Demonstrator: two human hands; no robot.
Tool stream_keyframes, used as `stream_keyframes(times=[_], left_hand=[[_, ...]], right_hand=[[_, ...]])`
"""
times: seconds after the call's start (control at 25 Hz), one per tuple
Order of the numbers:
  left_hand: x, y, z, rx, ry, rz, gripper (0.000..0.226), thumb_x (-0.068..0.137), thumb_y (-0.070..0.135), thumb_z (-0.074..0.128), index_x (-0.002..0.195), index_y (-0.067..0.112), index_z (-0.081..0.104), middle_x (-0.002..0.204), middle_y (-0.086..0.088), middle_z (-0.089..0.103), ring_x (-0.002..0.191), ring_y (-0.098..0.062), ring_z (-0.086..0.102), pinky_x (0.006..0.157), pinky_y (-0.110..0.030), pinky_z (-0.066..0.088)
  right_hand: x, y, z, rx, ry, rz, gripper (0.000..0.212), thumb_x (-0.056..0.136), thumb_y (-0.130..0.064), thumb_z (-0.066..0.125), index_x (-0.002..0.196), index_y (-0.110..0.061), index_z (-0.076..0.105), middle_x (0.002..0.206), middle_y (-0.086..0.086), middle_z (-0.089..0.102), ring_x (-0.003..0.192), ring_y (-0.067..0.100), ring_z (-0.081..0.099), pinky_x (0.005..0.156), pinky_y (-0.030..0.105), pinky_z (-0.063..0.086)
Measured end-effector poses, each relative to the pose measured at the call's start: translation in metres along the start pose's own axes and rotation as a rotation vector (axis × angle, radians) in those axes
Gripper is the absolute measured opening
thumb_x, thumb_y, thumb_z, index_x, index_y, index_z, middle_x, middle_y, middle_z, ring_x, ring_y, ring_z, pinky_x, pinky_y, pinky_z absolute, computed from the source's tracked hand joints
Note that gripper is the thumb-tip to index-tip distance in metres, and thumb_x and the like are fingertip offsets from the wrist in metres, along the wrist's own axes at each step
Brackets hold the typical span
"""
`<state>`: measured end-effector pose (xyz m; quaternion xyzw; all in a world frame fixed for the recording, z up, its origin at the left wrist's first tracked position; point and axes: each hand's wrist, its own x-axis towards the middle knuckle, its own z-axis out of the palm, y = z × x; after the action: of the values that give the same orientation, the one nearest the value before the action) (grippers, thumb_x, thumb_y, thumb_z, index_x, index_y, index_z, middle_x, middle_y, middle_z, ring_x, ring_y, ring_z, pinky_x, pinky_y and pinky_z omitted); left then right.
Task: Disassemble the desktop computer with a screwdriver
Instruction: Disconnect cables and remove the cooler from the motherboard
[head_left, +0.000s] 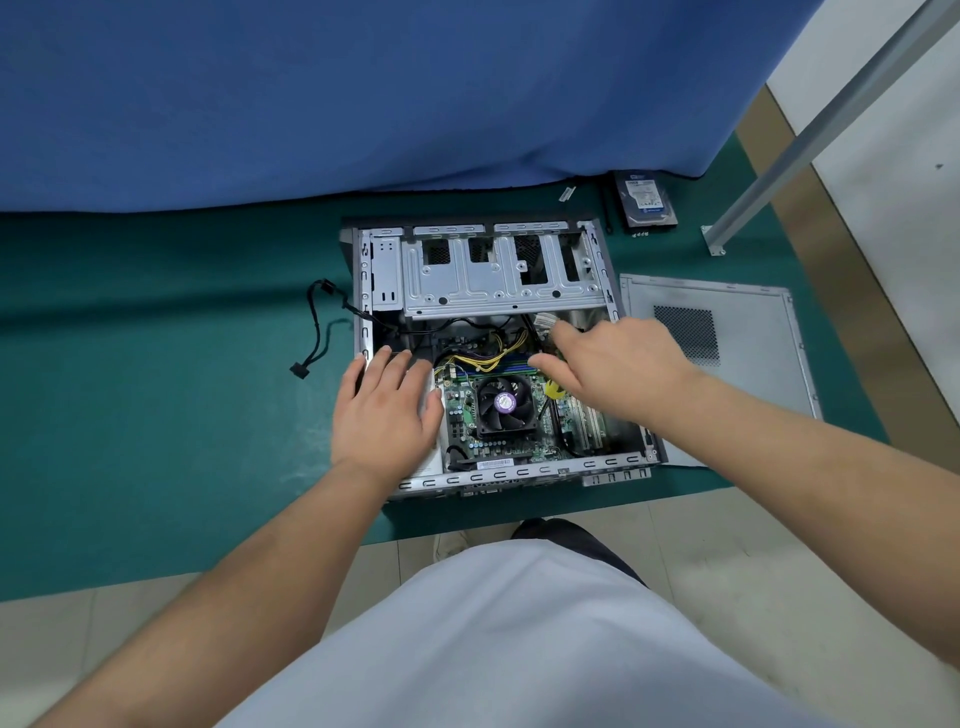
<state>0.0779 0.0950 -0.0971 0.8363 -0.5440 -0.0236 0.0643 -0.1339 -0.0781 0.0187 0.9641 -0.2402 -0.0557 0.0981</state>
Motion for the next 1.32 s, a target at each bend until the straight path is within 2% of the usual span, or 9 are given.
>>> stream_keyframes(times=[0.16, 0.36, 0.44, 0.56, 0.76, 0.88, 1.04, 1.2, 1.32], left_hand=[[-0.001, 0.0, -0.001, -0.001, 0.003, 0.002, 0.049, 0.102, 0.049, 0.031, 0.14, 0.03, 0.056, 0.147, 0.003, 0.057, 0.147, -0.02, 0.037, 0.125, -0.044, 0.016], [0.0, 0.0, -0.001, 0.0, -0.003, -0.003, 0.049, 0.102, 0.05, 0.031, 0.14, 0.03, 0.055, 0.147, 0.004, 0.056, 0.147, -0.019, 0.037, 0.125, -0.043, 0.015], [-0.001, 0.0, -0.001, 0.003, -0.005, -0.003, 0.049, 0.102, 0.05, 0.031, 0.14, 0.03, 0.056, 0.147, 0.004, 0.056, 0.147, -0.019, 0.037, 0.125, -0.043, 0.015], [0.0, 0.001, -0.002, 0.004, 0.002, 0.0, 0.049, 0.102, 0.05, 0.031, 0.139, 0.03, 0.056, 0.146, 0.004, 0.057, 0.146, -0.02, 0.038, 0.125, -0.043, 0.015], [-0.001, 0.001, -0.003, 0.001, 0.006, 0.001, 0.05, 0.102, 0.049, 0.03, 0.138, 0.029, 0.057, 0.146, 0.003, 0.057, 0.145, -0.02, 0.038, 0.125, -0.043, 0.015], [-0.001, 0.001, -0.003, 0.0, 0.005, 0.001, 0.05, 0.101, 0.049, 0.031, 0.138, 0.029, 0.057, 0.145, 0.003, 0.057, 0.145, -0.02, 0.038, 0.125, -0.044, 0.015], [-0.001, 0.0, -0.002, -0.003, 0.007, 0.005, 0.049, 0.101, 0.049, 0.032, 0.138, 0.028, 0.057, 0.144, 0.003, 0.058, 0.145, -0.021, 0.039, 0.124, -0.044, 0.015], [-0.001, 0.001, -0.002, -0.001, 0.007, 0.003, 0.049, 0.101, 0.049, 0.032, 0.137, 0.028, 0.058, 0.144, 0.003, 0.058, 0.144, -0.02, 0.039, 0.124, -0.044, 0.016], [-0.001, 0.0, -0.002, -0.002, 0.007, 0.002, 0.049, 0.102, 0.049, 0.032, 0.137, 0.028, 0.058, 0.144, 0.003, 0.058, 0.145, -0.02, 0.039, 0.124, -0.044, 0.016]], right_hand=[[-0.003, 0.009, -0.006, 0.254, -0.121, -0.326, 0.045, 0.092, -0.043, 0.039, 0.123, -0.013, 0.052, 0.084, 0.001, 0.059, 0.079, 0.024, 0.057, 0.074, 0.037, 0.049], [-0.009, 0.004, 0.001, -0.01, 0.03, 0.052, 0.06, 0.099, -0.07, 0.009, 0.101, -0.018, 0.04, 0.048, -0.007, 0.041, 0.038, 0.018, 0.037, 0.043, 0.022, 0.026], [-0.005, 0.014, 0.005, 0.069, -0.029, -0.05, 0.051, 0.101, -0.062, 0.018, 0.108, -0.019, 0.046, 0.062, -0.004, 0.052, 0.054, 0.023, 0.052, 0.047, 0.029, 0.038], [-0.004, 0.025, -0.003, 0.274, -0.135, -0.318, 0.038, 0.097, -0.045, 0.042, 0.123, -0.019, 0.052, 0.101, -0.001, 0.058, 0.095, 0.021, 0.054, 0.081, 0.038, 0.049], [-0.007, 0.017, 0.0, 0.061, -0.067, -0.046, 0.057, 0.098, -0.068, 0.01, 0.11, -0.025, 0.044, 0.061, -0.006, 0.048, 0.055, 0.023, 0.051, 0.045, 0.026, 0.029], [-0.005, 0.017, 0.004, 0.033, -0.036, -0.158, 0.052, 0.1, -0.062, 0.011, 0.105, -0.024, 0.045, 0.063, -0.005, 0.052, 0.057, 0.023, 0.054, 0.047, 0.028, 0.035], [-0.004, 0.023, -0.004, 0.187, -0.155, -0.358, 0.042, 0.098, -0.048, 0.037, 0.125, -0.019, 0.051, 0.102, 0.0, 0.059, 0.094, 0.023, 0.055, 0.083, 0.039, 0.05], [-0.008, 0.016, -0.002, 0.039, -0.074, -0.018, 0.064, 0.098, -0.073, 0.009, 0.109, -0.021, 0.044, 0.061, -0.006, 0.049, 0.052, 0.021, 0.049, 0.044, 0.027, 0.033], [-0.009, 0.017, 0.003, 0.029, -0.056, -0.191, 0.045, 0.103, -0.059, 0.023, 0.11, -0.022, 0.048, 0.067, -0.006, 0.053, 0.06, 0.021, 0.055, 0.049, 0.03, 0.041]])
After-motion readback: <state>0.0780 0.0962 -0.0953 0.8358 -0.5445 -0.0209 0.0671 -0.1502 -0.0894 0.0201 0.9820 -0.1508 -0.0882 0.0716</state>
